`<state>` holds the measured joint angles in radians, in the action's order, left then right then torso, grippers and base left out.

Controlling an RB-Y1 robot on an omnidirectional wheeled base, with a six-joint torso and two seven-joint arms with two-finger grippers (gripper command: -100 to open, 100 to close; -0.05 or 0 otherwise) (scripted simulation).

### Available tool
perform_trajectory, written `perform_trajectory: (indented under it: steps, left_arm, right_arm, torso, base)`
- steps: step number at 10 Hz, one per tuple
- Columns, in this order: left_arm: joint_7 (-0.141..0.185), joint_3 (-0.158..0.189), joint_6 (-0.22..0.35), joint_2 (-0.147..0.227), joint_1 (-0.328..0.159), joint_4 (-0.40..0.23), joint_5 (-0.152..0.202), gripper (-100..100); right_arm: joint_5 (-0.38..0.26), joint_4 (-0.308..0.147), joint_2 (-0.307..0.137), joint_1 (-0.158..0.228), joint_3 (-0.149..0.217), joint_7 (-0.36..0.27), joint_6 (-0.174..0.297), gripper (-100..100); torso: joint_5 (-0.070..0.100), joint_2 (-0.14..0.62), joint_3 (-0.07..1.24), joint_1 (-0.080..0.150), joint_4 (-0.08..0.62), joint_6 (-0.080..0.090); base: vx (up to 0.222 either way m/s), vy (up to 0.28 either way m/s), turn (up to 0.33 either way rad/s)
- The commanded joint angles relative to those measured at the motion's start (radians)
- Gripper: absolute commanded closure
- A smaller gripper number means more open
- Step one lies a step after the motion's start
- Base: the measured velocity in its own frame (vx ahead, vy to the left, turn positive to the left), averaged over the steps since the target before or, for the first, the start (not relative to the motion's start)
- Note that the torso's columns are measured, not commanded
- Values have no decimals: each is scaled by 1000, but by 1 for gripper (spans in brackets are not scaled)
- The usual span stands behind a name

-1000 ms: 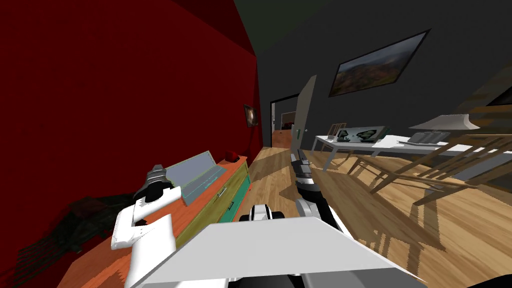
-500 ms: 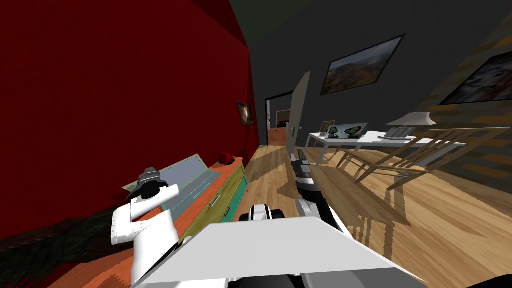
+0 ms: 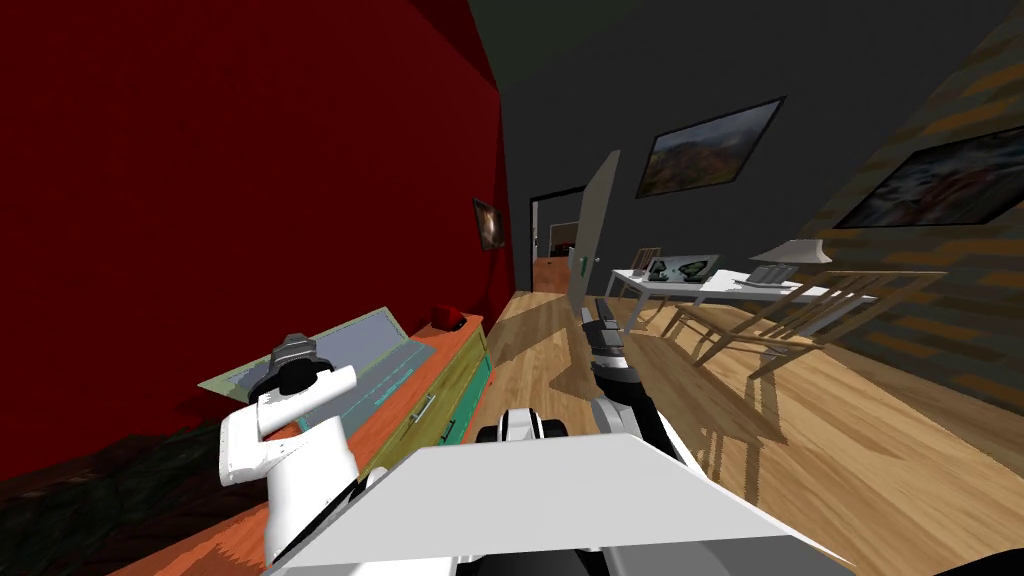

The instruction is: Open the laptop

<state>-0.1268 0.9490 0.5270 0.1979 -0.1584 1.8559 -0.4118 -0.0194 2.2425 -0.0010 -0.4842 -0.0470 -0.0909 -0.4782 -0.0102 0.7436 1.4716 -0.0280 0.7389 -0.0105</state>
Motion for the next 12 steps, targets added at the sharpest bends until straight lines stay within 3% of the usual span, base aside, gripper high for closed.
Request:
perform_trajectory:
  steps: [1, 3, 4, 7, 9, 10, 12]
  left_arm:
    - [-27, 0, 51, 29, -18, 42, -9, -100]
    - [-28, -2, 53, 27, -15, 52, -8, -100]
    - [-14, 2, 27, 16, -8, 20, -5, 100]
    - [7, 5, -14, -5, 7, -18, 2, 100]
    - [4, 0, -14, 12, -2, 3, 7, 100]
    - [-3, 9, 13, 18, -2, 12, 4, -100]
    - [-9, 17, 38, 20, 0, 17, 1, -100]
  right_arm:
    - [0, 0, 0, 0, 0, 0, 0, 0]
    - [0, 0, 0, 0, 0, 0, 0, 0]
    - [0, 0, 0, 0, 0, 0, 0, 0]
    - [0, 0, 0, 0, 0, 0, 0, 0]
    - [0, 0, 0, 0, 0, 0, 0, 0]
    - [0, 0, 0, 0, 0, 0, 0, 0]
    - [0, 0, 0, 0, 0, 0, 0, 0]
  torso:
    - [5, -3, 3, 11, 0, 3]
    - [9, -5, 4, 24, -1, 8]
    - [9, -6, 4, 28, -1, 9]
    - [-6, -1, -3, 15, -5, 3]
    - [-10, -3, -3, 9, -6, 4]
    - [-6, -6, 1, 9, -5, 6]
    - [-3, -5, 1, 8, -4, 3]
  base:
    - [-11, 15, -77]
    - [-2, 20, -31]
    - [12, 17, 126]
    - [15, 6, 83]
    - [-1, -13, -1]
    - [-17, 13, -6]
    - [-34, 51, 2]
